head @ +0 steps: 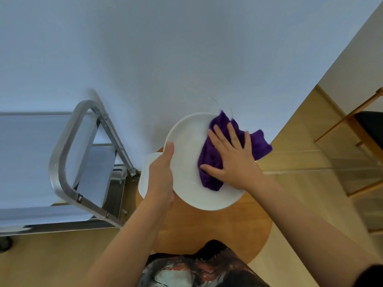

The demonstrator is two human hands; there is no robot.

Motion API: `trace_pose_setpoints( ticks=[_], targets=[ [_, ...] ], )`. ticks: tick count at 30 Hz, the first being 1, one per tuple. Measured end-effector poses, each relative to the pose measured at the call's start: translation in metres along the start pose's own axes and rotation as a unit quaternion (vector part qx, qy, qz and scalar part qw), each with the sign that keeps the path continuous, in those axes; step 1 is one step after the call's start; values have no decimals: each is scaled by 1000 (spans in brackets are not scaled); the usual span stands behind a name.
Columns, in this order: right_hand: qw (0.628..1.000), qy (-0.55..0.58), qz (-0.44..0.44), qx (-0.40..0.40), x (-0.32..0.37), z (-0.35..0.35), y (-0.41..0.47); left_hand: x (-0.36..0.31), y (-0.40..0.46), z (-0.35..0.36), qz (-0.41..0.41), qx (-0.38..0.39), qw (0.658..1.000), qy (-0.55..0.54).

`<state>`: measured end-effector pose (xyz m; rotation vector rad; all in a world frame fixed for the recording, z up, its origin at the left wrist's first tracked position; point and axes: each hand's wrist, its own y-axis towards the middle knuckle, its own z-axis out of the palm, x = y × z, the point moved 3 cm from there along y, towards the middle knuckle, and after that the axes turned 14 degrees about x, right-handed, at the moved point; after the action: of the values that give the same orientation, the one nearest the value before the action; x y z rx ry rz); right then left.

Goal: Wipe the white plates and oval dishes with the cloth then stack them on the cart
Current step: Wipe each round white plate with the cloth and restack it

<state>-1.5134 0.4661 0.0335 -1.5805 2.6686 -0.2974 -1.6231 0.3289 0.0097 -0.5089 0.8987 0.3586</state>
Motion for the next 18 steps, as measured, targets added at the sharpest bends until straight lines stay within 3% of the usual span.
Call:
trace_pose_setpoints(
  ticks=[6,9,12,14,18],
  targets=[
    [986,140,83,16,26,27,-31,-9,3,1,45,-73,995,45],
    [966,255,19,34,53,33,-42,-8,4,5,40,-117,990,64],
    [956,288,-53,37,72,34,-45,-12,7,8,27,-128,987,98],
    [965,254,-60,1,75,33,-43,-11,8,9,24,-127,988,81],
    [974,144,-68,-162,78,28,-46,-12,10,13,-5,-109,993,46]
  ],
)
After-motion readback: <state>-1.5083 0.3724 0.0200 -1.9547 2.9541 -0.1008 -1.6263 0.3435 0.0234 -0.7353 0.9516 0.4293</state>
